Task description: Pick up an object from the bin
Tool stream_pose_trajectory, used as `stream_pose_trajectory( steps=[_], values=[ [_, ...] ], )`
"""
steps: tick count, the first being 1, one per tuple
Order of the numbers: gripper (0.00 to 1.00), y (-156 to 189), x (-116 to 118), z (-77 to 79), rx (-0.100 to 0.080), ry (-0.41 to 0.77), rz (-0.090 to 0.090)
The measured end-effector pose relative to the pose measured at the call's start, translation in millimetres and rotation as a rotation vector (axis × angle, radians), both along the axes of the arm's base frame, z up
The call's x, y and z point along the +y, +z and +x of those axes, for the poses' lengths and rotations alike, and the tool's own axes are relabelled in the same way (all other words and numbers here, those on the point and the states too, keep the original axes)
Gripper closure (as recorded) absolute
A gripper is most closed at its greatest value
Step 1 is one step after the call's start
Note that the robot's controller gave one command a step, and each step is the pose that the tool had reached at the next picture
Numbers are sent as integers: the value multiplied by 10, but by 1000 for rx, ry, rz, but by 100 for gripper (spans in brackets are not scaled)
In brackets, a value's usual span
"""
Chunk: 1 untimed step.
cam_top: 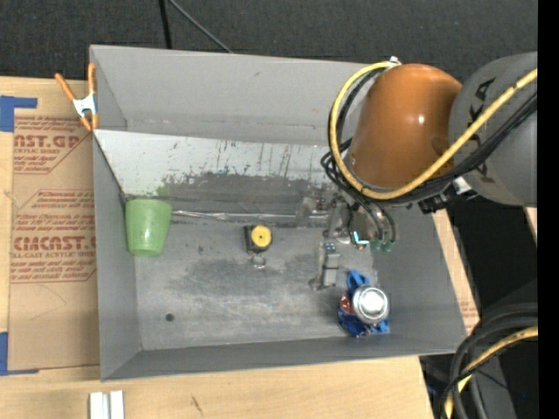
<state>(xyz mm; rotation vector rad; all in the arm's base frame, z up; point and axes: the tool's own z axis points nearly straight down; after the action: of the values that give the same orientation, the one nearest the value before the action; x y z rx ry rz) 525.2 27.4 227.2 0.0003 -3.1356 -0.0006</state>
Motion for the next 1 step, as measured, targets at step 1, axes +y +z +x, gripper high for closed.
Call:
stream_pose_trajectory(
  steps=[1],
  values=[
    [0, -966, -1228, -355, 0, -187, -3]
  ],
)
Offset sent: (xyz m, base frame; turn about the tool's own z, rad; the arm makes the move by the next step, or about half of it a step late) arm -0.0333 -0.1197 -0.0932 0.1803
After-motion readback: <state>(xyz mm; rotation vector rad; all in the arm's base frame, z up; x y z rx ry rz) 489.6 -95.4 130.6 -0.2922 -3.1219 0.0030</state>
